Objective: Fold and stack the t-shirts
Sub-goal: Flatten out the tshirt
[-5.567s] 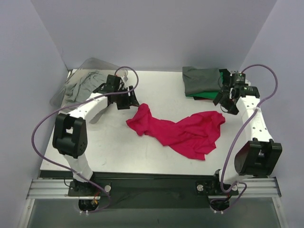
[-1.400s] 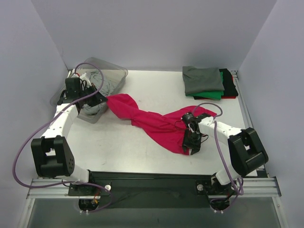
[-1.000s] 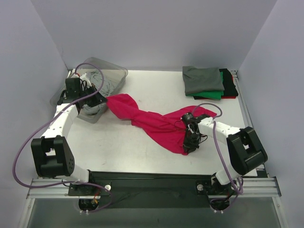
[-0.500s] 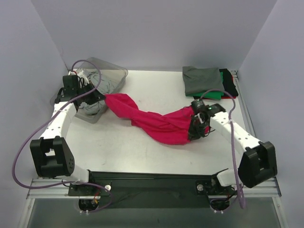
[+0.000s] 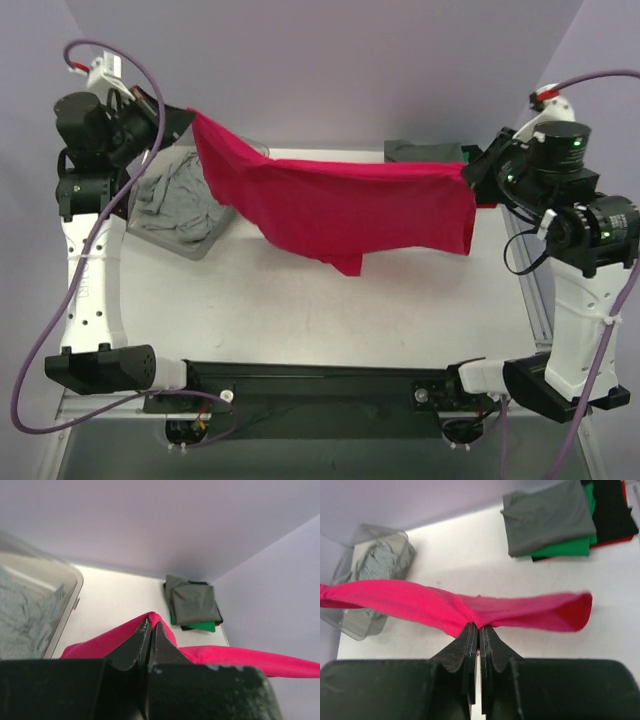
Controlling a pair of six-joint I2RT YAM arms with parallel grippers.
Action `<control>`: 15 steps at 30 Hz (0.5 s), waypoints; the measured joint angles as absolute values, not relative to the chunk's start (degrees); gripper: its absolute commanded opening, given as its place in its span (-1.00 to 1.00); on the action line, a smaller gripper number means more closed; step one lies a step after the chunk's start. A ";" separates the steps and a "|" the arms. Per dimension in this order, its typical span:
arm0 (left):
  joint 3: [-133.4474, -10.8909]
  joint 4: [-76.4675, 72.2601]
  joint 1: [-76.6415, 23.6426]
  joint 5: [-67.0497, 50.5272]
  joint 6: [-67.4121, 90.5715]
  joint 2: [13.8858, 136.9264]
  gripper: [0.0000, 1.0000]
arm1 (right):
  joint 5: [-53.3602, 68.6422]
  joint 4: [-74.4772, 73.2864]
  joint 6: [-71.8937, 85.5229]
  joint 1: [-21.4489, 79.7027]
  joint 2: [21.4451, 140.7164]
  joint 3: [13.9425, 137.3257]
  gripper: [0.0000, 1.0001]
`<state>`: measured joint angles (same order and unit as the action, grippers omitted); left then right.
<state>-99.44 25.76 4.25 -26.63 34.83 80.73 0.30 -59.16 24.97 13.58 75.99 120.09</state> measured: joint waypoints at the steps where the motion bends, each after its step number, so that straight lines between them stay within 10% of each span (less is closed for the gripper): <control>1: -100.90 25.76 4.25 -26.63 35.03 79.57 -1.00 | -0.21 -59.33 24.16 13.58 75.77 122.28 -1.00; 15: -121.89 25.67 3.68 -27.42 38.33 71.92 -1.00 | 0.99 -54.57 15.16 13.63 67.55 126.91 -1.00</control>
